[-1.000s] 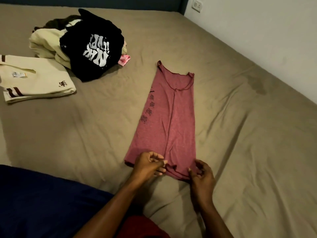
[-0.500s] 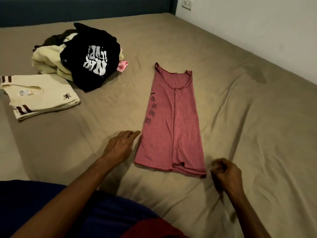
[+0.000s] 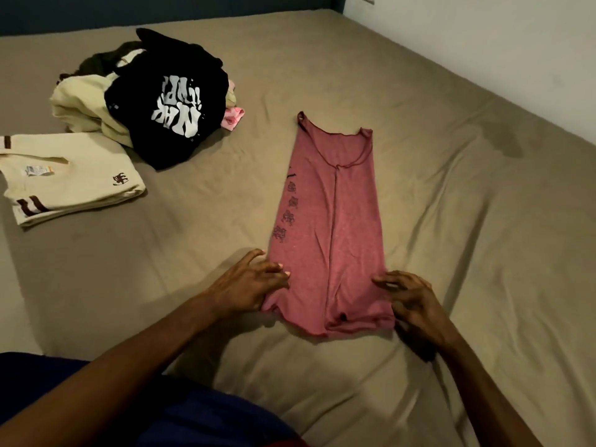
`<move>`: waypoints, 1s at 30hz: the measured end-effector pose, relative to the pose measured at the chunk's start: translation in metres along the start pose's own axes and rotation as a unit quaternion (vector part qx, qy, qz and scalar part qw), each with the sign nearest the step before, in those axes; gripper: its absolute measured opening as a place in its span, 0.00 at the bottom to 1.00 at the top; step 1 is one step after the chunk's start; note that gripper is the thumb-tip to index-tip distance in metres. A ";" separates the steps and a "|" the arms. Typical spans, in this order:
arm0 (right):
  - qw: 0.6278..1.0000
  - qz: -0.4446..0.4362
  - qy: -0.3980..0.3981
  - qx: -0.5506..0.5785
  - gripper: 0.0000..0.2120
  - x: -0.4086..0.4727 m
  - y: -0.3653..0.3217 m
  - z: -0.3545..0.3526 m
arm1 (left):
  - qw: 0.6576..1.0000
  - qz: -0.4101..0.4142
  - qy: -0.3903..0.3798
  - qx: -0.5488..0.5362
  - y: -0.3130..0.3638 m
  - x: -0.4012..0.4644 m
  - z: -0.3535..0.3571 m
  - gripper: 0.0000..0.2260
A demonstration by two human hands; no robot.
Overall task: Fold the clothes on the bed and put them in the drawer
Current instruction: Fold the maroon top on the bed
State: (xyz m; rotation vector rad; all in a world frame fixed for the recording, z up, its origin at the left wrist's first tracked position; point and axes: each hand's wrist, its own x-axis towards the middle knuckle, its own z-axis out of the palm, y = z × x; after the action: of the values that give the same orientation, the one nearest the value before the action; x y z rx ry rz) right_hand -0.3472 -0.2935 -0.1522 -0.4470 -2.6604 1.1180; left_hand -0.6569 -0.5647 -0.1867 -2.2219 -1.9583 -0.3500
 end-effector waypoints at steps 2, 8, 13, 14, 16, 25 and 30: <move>0.986 0.053 -0.041 0.150 0.08 0.038 -0.019 -0.021 | 0.983 -0.102 -0.015 -0.150 -0.013 0.027 -0.019 0.13; 0.805 0.349 0.128 0.462 0.06 0.161 -0.012 -0.035 | 0.638 -0.481 0.031 -0.601 -0.077 0.132 -0.038 0.07; 0.795 0.409 0.160 0.418 0.07 0.169 0.022 -0.019 | 0.552 -0.546 0.030 -0.629 -0.093 0.138 -0.015 0.16; 0.794 0.409 0.167 0.417 0.07 0.167 0.027 -0.017 | 0.545 -0.551 0.033 -0.631 -0.097 0.135 -0.009 0.15; 0.803 0.399 0.176 0.406 0.08 0.158 0.029 -0.011 | 0.547 -0.546 0.034 -0.634 -0.101 0.126 0.001 0.15; 0.864 0.294 0.252 0.321 0.14 0.105 0.024 0.034 | 0.648 -0.486 0.045 -0.585 -0.078 0.091 0.005 0.13; 0.900 0.261 0.237 0.257 0.11 0.049 -0.008 0.061 | 0.670 -0.484 -0.014 -0.563 -0.049 0.047 -0.002 0.15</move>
State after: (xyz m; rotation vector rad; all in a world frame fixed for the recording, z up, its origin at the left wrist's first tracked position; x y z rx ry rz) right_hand -0.4135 -0.3211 -0.1838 -1.1823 -1.7696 1.5424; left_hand -0.7005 -0.5138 -0.1738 -1.0126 -3.2756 -2.1220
